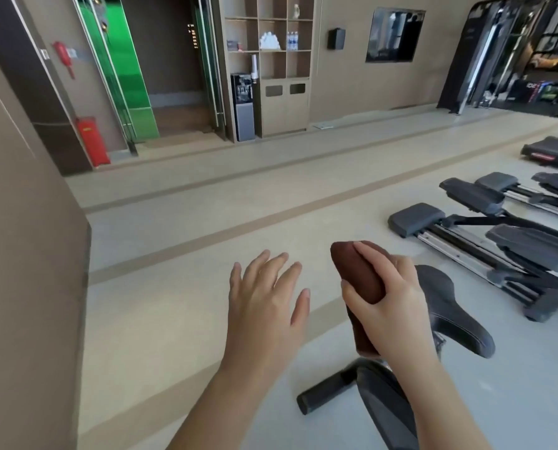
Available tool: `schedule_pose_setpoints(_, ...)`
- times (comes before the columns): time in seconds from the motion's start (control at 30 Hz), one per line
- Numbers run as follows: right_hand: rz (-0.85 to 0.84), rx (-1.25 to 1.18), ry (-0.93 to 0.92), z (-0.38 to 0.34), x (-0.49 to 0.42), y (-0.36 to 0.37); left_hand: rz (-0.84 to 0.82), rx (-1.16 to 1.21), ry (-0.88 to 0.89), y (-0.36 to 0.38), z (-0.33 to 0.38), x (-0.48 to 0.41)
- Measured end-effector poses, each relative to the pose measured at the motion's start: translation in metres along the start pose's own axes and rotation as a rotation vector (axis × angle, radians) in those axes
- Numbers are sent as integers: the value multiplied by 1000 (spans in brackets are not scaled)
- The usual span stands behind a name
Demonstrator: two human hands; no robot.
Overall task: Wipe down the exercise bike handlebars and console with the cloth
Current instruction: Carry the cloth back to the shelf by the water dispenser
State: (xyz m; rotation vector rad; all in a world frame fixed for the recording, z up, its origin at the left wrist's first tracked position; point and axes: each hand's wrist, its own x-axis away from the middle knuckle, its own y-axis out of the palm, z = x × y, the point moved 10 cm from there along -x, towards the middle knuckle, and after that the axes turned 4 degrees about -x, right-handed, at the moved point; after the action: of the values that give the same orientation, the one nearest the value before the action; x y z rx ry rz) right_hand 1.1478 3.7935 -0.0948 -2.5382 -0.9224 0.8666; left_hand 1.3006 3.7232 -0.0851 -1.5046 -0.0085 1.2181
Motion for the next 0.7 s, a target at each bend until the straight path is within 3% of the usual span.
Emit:
schedule_pose_setpoints(0.17, -100, 21, -29, 24, -77, 48, 78, -3, -44, 47, -26, -61)
schedule_pose_setpoints(0.33, -160, 17, -18, 48, -131, 109, 33, -42, -85, 101, -71, -102)
schedule_pose_setpoints(0.7, -259, 12, -45, 48, -293, 316, -45, -68, -163, 220, -257, -233)
